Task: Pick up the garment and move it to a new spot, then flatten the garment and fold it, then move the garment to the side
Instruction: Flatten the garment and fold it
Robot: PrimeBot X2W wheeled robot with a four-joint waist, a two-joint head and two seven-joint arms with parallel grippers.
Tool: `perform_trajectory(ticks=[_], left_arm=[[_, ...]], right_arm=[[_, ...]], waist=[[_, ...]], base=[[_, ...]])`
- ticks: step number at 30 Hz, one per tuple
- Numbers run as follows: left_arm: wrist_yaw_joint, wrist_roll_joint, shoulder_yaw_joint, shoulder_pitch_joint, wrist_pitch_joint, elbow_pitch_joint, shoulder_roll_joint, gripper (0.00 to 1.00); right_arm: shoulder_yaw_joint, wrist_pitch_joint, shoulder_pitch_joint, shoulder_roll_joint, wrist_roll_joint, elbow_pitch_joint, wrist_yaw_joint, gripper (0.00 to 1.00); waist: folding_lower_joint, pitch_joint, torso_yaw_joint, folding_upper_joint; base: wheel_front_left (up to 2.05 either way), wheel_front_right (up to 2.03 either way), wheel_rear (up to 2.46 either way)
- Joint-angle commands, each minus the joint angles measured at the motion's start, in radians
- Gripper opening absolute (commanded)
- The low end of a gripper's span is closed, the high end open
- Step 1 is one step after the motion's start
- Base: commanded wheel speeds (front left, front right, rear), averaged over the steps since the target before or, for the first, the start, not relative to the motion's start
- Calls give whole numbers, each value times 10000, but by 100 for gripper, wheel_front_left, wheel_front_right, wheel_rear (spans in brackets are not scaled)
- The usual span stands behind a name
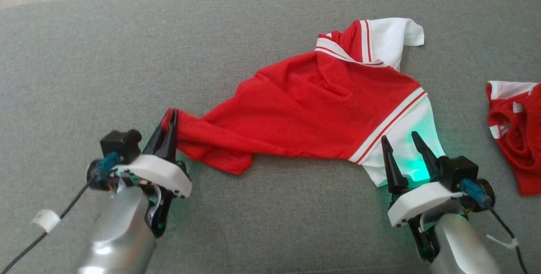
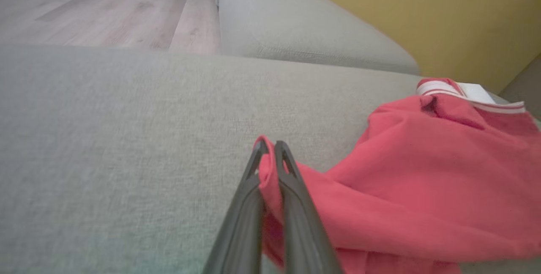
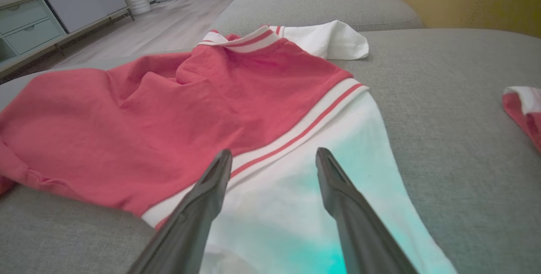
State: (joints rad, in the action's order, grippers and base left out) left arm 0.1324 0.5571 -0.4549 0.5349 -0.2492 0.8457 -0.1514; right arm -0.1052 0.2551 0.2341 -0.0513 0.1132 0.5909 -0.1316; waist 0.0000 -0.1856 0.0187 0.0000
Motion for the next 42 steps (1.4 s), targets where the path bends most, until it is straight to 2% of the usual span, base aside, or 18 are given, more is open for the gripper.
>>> perform_trajectory(ticks=[1,7,14,17,20,22,23,25,29,34,37,42], left_arm=[[-18,-82,325,412,-121,-365,-362,0],[-18,-447,171,944,-124,-1794,-989,0],[-18,-581,-389,2432,-125,-4986,-1955,0],[-18,-245,-627,2283,-125,-5931,-2218,0],[-18,140,-1030,1318,-125,-6536,-2508,0],[-18,383,-1244,299,-125,-6800,-2700,22],[-18,440,-1255,-290,-125,-6826,-2795,40],[-18,507,-1037,-1623,-125,-6565,-2881,100],[-18,324,350,-3716,-125,-5601,-2270,100],[-18,-557,2041,-4528,-125,-5313,-1087,100],[-17,-1137,2608,-4665,-125,-5370,-469,100],[-17,-1720,3001,-4664,-126,-5374,129,100]], right_arm=[[-214,67,191,10,43,-226,9,100],[-289,67,238,10,260,-173,9,100],[-338,67,246,10,482,-30,9,100],[-260,67,97,10,567,59,9,100],[-182,67,-72,10,664,123,9,100],[-152,67,-153,10,701,146,9,100],[-140,67,-182,10,715,150,9,100],[-112,67,-201,10,735,159,9,100],[29,67,-207,11,656,142,9,100],[142,67,-247,11,535,194,9,100],[11,67,-245,11,547,343,9,100],[-251,67,-228,11,560,1004,9,100]], waist=[[0,6,3,0],[0,71,86,0],[0,271,225,0],[0,420,153,0],[0,538,29,0],[0,602,-61,0],[0,623,-96,0],[0,649,-163,0],[0,716,-368,0],[0,902,-599,0],[0,1005,-622,0],[0,1086,-616,0]], base=[[0,0,0],[0,0,0],[0,0,0],[0,0,0],[0,0,0],[0,0,0],[0,0,0],[0,0,0],[0,0,0],[0,0,0],[0,0,0],[0,0,0]])
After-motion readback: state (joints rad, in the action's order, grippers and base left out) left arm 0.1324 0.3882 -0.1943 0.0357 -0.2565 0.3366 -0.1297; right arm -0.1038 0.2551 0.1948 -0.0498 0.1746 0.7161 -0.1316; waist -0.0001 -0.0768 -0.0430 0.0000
